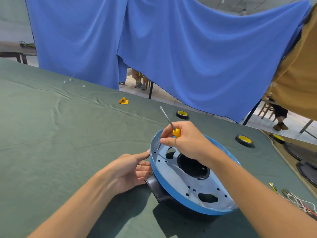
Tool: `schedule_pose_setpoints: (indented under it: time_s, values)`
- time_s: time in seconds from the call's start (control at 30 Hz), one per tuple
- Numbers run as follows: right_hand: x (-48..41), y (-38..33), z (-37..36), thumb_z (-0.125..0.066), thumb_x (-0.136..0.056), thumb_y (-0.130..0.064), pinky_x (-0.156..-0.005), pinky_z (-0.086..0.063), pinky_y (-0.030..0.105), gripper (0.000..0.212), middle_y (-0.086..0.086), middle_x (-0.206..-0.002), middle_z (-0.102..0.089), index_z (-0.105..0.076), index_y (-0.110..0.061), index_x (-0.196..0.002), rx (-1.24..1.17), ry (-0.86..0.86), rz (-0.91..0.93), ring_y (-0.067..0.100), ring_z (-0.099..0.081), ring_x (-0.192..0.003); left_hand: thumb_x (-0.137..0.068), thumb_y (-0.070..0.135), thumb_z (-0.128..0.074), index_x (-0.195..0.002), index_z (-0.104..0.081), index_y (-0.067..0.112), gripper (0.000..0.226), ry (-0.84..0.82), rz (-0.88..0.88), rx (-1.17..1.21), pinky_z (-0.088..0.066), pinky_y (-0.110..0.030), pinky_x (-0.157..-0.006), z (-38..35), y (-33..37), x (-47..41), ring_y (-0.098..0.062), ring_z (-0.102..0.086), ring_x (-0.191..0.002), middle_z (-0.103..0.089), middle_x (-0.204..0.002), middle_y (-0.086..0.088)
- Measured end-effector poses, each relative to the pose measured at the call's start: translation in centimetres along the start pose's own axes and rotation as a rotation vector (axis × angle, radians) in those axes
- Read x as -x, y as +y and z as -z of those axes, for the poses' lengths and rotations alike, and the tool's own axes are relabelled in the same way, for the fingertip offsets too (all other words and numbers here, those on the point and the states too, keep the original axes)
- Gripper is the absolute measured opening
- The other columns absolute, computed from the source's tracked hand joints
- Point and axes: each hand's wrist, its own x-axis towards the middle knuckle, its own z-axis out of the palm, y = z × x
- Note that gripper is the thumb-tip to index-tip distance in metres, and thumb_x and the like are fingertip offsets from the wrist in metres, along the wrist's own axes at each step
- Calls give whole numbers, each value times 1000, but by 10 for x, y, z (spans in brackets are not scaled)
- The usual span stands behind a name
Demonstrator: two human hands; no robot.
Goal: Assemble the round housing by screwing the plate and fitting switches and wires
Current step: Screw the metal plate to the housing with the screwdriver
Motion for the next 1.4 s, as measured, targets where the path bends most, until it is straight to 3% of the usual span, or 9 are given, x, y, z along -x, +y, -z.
schedule_pose_setpoints:
  time_s: [0.13,0.33,0.4,0.5,0.6,0.8,1.1,1.27,1.4]
  values:
    - [-2,1,-3,-74,-85,-27,-67,-50,20,10,-8,-86,-66,-65,-28,-83,22,-23,10,9,-63,-83,-93,24,-64,-47,-65,7,49,-11,-1,19,-43,-20,-36,-1,0,-1,-13,-49,-33,-51,-44,-3]
    - [-3,0,-2,-76,-82,-28,-70,-55,25,8,-9,-83,-67,-68,-27,-82,53,-47,23,10,-64,-82,-83,29,-71,-71,-67,-3,34,-7,6,34,-46,-21,-39,-1,0,0,-16,-56,-38,-60,-53,-9]
    - [-1,-1,-2,-77,-82,-28,-64,-50,21,7,-9,-79,-66,-70,-26,-82,104,-76,44,8,-62,-76,-77,32,-74,-80,-67,-5,38,-11,6,29,-48,-22,-41,-1,0,0,-18,-59,-41,-63,-57,-12]
    - [3,-3,-6,-76,-82,-28,-54,-38,11,7,-9,-77,-64,-70,-25,-81,205,-81,70,5,-57,-71,-64,33,-78,-70,-71,-4,38,-6,-14,18,-49,-22,-41,-2,-1,0,-18,-61,-42,-64,-59,-13]
    - [5,-5,-11,-77,-81,-29,-54,-35,13,8,-13,-74,-60,-70,-27,-78,238,-74,45,3,-54,-73,-64,32,-78,-56,-72,0,33,-12,-29,29,-47,-21,-40,-2,-1,0,-17,-59,-41,-62,-56,-11]
    - [4,-13,-12,-80,-78,-23,-71,-56,30,5,-5,-79,-71,-75,-20,-79,182,-58,-45,10,-63,-81,-59,33,-81,-59,-72,0,35,-15,-25,20,-49,-21,-41,-2,-2,1,-17,-61,-42,-64,-59,-12]
    - [5,-20,-14,-84,-73,-20,-71,-58,28,8,-5,-78,-72,-77,-19,-78,174,-94,-126,10,-66,-79,-57,34,-83,-80,-68,-6,48,16,-37,12,-53,-25,-48,-1,-4,0,-20,-66,-50,-67,-65,-15]
    - [2,-25,-13,-82,-75,-26,-74,-59,41,11,1,-80,-72,-77,-18,-80,262,-38,-91,16,-66,-80,-39,40,-88,-81,-70,-4,63,22,-36,-3,-61,-35,-65,0,-5,0,-24,-70,-62,-71,-77,-19]
    - [3,-25,-15,-83,-75,-23,-75,-60,36,9,-2,-80,-73,-78,-20,-82,272,-87,-97,12,-66,-79,-50,37,-84,-76,-69,-4,50,45,-45,-6,-58,-30,-55,0,-6,-1,-23,-68,-57,-69,-70,-17]
